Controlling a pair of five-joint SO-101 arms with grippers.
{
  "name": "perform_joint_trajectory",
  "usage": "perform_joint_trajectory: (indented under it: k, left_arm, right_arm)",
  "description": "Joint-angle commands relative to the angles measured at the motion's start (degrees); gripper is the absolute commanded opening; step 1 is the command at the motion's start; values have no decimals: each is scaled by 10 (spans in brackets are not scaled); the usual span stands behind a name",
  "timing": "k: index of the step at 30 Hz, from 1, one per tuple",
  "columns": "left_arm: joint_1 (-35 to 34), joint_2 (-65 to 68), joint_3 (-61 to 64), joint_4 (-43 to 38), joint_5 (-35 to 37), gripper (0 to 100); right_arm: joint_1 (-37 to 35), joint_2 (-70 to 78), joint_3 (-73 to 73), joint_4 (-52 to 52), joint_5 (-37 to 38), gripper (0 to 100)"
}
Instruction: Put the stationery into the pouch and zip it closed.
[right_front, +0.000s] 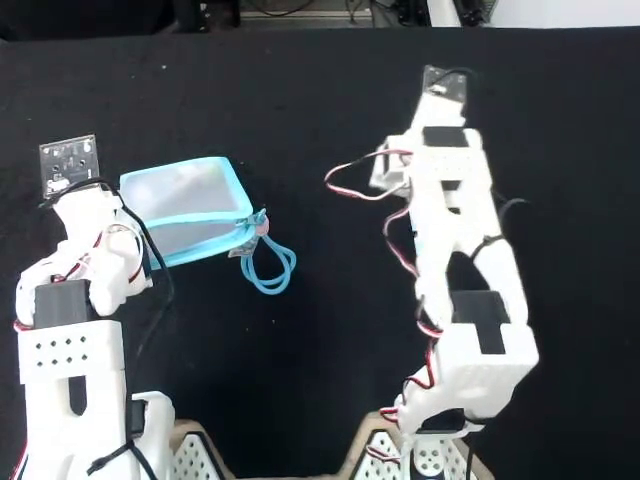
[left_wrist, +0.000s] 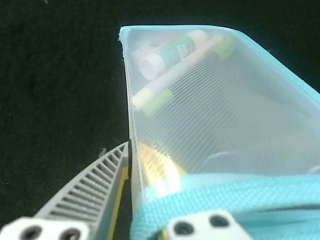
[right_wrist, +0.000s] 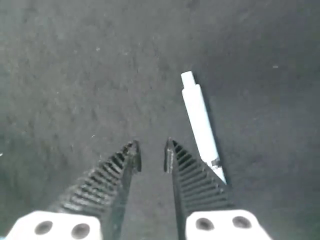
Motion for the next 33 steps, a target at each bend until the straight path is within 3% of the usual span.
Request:
perform_joint_trajectory:
  k: [1,13,18,23,33]
  left_arm:
    - [-1,1,3,-4,4,36]
    - [-1,4,3,-4,4,36]
    - [-1,2,7,-5,4,36]
    - [0,1,33,-40,4,36]
    - [24,1,36,-37,4,36]
  right_arm:
    - [19,-4,-34,-30,32,86]
    - [48,75,-46,-98,47,90]
    - [46,103,-90,-62,48,170]
    - [47,142,-119,-56,84,169]
    - [47,225,-207,-14,84,169]
